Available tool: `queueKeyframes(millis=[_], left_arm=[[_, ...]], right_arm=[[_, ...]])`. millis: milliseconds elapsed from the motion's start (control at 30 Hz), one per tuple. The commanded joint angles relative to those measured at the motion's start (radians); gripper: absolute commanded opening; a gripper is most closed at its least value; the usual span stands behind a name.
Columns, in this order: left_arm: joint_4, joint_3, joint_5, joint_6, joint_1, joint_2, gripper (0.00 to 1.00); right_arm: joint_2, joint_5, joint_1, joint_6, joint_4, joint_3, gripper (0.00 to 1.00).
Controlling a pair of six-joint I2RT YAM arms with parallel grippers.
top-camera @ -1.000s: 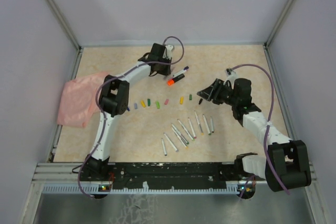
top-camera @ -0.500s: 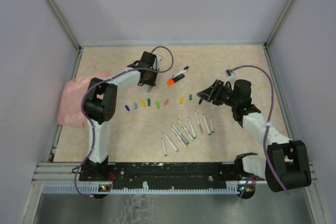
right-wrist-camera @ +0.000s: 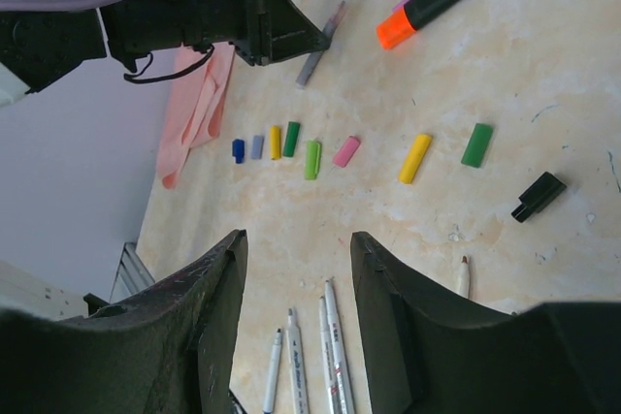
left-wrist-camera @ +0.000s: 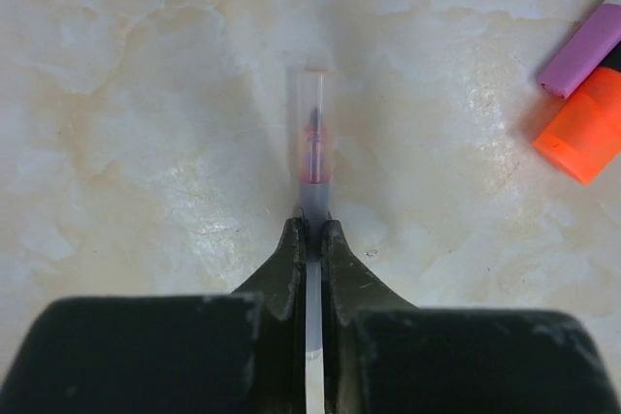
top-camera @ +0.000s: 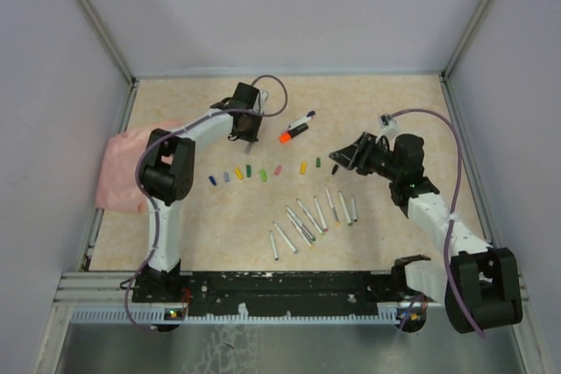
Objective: Open the pen caps
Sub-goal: Pick up the pen from the center of the board.
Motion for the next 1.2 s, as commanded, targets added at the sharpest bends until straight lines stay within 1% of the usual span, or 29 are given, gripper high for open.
queueKeyframes(millis=[0,100,167,233,300,367,433,500,533,633,733,800,1000,1067,1167], left_arm=[[-0.078,0.08,0.009,0.023,0.01,-0.02,0.0],[-0.079,0.107,0.04,0.025,0.01,-0.094,0.0],[-0.069,0.096,0.085,0.014,0.01,-0.159,0.0],[-0.044,0.054,0.166,-0.011,0.01,-0.231,0.0],[0.019,-0.028,0.286,-0.045,0.011,-0.318,0.0],[0.129,-0.138,0.426,-0.09,0.009,-0.411,0.0],[0.252,-0.263,0.553,-0.172,0.009,-0.504,0.0],[0.394,-0.384,0.639,-0.274,0.008,-0.591,0.0],[0.477,-0.445,0.674,-0.354,0.007,-0.632,0.0],[0.731,-0.61,0.733,-0.547,-0.007,-0.732,0.0],[0.919,-0.743,0.721,-0.686,-0.039,-0.803,0.0],[0.978,-0.787,0.682,-0.731,-0.073,-0.834,0.0],[1.044,-0.859,0.487,-0.754,-0.229,-0.897,0.0],[1.066,-0.875,0.441,-0.766,-0.26,-0.901,0.0],[1.076,-0.888,0.408,-0.783,-0.283,-0.901,0.0]], right_arm=[[-0.046,-0.043,-0.006,-0.006,0.059,0.011,0.47],[-0.058,-0.105,-0.005,0.019,0.138,-0.004,0.47],[-0.076,-0.137,-0.003,0.043,0.201,-0.019,0.47],[-0.104,-0.155,0.003,0.056,0.252,-0.031,0.48],[-0.137,-0.152,0.015,0.055,0.267,-0.034,0.49],[-0.169,-0.151,0.027,0.054,0.271,-0.035,0.51],[-0.191,-0.144,0.043,0.058,0.27,-0.036,0.53],[-0.207,-0.126,0.068,0.066,0.275,-0.038,0.57],[-0.214,-0.113,0.085,0.067,0.281,-0.04,0.58],[-0.23,-0.051,0.153,0.061,0.292,-0.049,0.62],[-0.233,0.014,0.219,0.06,0.278,-0.049,0.65],[-0.234,0.055,0.259,0.063,0.263,-0.049,0.66],[-0.229,0.175,0.379,0.08,0.244,-0.064,0.69],[-0.231,0.213,0.409,0.081,0.234,-0.07,0.69],[-0.226,0.234,0.434,0.082,0.226,-0.068,0.69]])
